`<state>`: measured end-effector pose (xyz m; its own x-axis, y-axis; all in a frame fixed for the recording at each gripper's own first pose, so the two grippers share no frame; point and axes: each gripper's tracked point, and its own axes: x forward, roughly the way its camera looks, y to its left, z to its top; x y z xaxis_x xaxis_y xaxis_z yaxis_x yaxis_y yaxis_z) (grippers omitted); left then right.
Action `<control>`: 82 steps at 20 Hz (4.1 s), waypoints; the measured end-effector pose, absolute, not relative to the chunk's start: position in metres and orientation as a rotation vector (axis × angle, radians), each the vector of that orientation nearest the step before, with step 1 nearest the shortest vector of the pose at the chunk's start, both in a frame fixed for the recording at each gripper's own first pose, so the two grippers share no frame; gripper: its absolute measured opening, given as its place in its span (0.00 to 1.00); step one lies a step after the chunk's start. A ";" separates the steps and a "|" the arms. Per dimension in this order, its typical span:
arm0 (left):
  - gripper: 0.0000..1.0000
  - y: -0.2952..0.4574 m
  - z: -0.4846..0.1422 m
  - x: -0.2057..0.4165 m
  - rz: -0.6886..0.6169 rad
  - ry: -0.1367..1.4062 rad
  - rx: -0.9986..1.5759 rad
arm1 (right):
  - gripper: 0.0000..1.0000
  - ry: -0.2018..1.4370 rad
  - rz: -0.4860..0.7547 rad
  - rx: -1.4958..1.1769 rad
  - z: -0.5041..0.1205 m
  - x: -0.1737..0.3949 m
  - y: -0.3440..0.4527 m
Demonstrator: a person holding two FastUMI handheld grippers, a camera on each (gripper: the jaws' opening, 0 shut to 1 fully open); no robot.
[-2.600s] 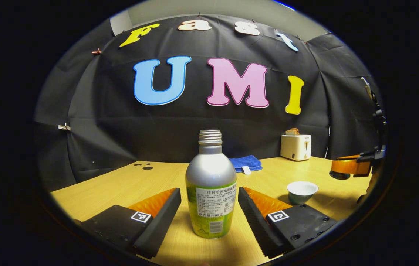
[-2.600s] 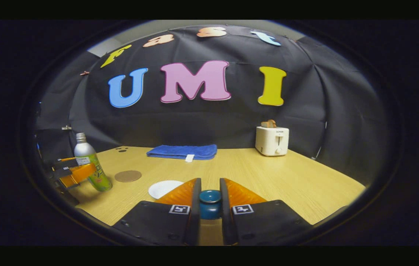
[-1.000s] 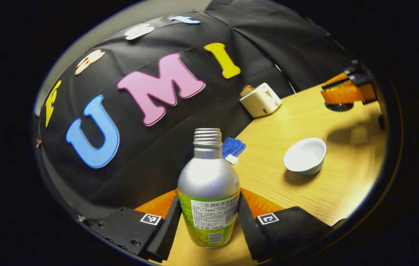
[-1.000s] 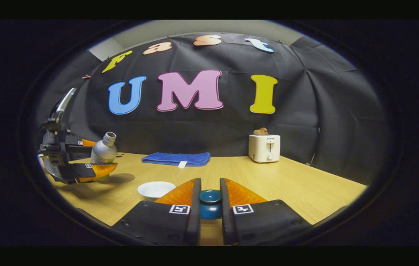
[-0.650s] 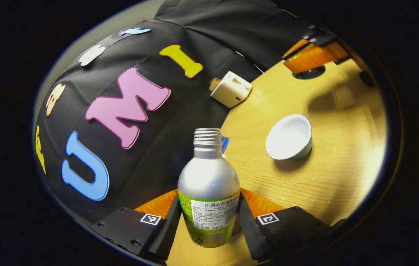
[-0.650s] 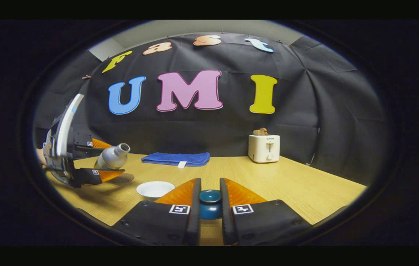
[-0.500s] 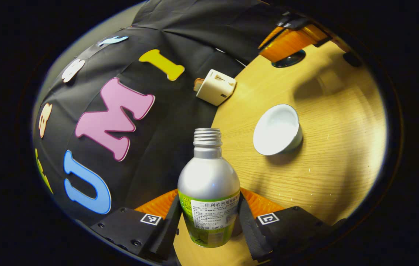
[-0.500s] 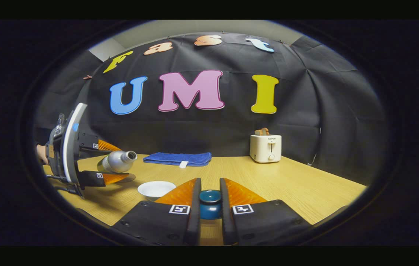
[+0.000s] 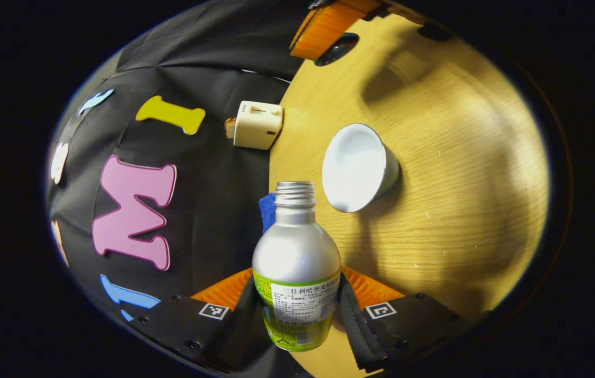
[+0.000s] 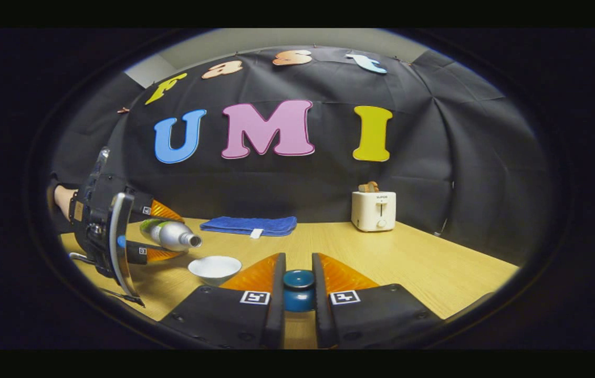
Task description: Open the teacup lid with one hand, grasp the water bottle and pour water into the teacup with the other hand; after pouring, place the water bottle on the coaster and then close the teacup lid.
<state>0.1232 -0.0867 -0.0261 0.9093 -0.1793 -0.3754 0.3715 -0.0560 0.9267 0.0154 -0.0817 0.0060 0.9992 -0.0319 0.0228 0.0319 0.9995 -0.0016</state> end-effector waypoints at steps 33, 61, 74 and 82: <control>0.79 -0.091 0.001 0.141 -0.536 0.275 2.112 | 0.27 -0.022 -0.001 -0.002 0.005 0.015 -0.077; 0.80 -0.100 0.030 0.149 -0.486 0.170 2.382 | 0.27 -0.021 -0.001 -0.002 0.005 0.014 -0.077; 0.80 -0.103 0.030 0.147 -0.477 0.127 2.369 | 0.23 -0.021 -0.001 -0.002 0.005 0.014 -0.077; 0.79 -0.103 0.034 0.136 -0.450 0.052 2.209 | 0.23 -0.021 -0.008 -0.002 0.005 0.013 -0.079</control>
